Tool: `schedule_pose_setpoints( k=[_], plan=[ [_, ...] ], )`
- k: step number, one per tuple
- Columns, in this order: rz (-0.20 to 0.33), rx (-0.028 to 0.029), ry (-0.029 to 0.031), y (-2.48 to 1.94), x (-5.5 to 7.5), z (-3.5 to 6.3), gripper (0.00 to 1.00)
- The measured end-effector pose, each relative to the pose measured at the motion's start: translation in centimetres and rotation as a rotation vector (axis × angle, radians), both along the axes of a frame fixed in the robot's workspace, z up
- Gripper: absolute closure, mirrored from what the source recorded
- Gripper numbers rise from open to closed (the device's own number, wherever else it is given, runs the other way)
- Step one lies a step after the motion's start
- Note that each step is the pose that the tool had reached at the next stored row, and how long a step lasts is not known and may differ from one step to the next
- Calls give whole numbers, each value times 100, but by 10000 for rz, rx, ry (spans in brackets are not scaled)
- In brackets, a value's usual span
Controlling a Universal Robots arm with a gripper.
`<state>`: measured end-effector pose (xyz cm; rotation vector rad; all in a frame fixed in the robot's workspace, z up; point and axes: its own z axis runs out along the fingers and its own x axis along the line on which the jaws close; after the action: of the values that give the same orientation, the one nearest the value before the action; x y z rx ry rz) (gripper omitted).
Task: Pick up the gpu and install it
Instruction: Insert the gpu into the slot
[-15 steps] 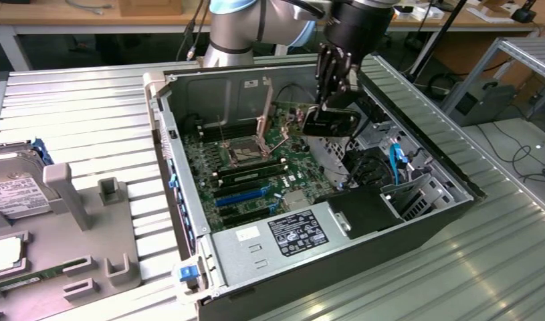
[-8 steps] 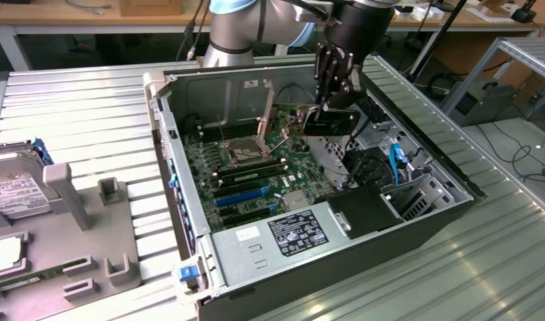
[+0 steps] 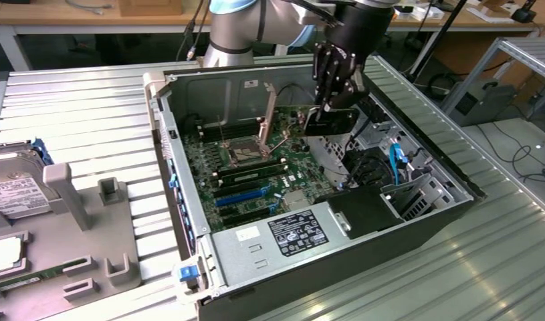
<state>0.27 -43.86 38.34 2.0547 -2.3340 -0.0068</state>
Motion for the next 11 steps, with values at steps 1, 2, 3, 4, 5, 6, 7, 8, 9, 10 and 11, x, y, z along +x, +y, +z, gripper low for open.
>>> schedule_pose_setpoints(
  k=[1, 2, 3, 4, 5, 6, 7, 8, 9, 10, 11],
  plan=[
    [87, 0, 0, 0, 0, 0, 73],
    [175, 0, 0, 0, 0, 0, 73],
    [250, 0, 0, 0, 0, 0, 73],
    [356, 0, 0, 0, 0, 0, 73],
    [453, 0, 0, 0, 0, 0, 73],
    [569, 0, 0, 0, 0, 0, 73],
    [645, 0, 0, 0, 0, 0, 73],
    [769, 0, 0, 0, 0, 0, 73],
    [933, 0, 0, 0, 0, 0, 73],
    [1011, 0, 0, 0, 0, 0, 73],
    [1094, 0, -1, 0, 0, 0, 73]
  ],
)
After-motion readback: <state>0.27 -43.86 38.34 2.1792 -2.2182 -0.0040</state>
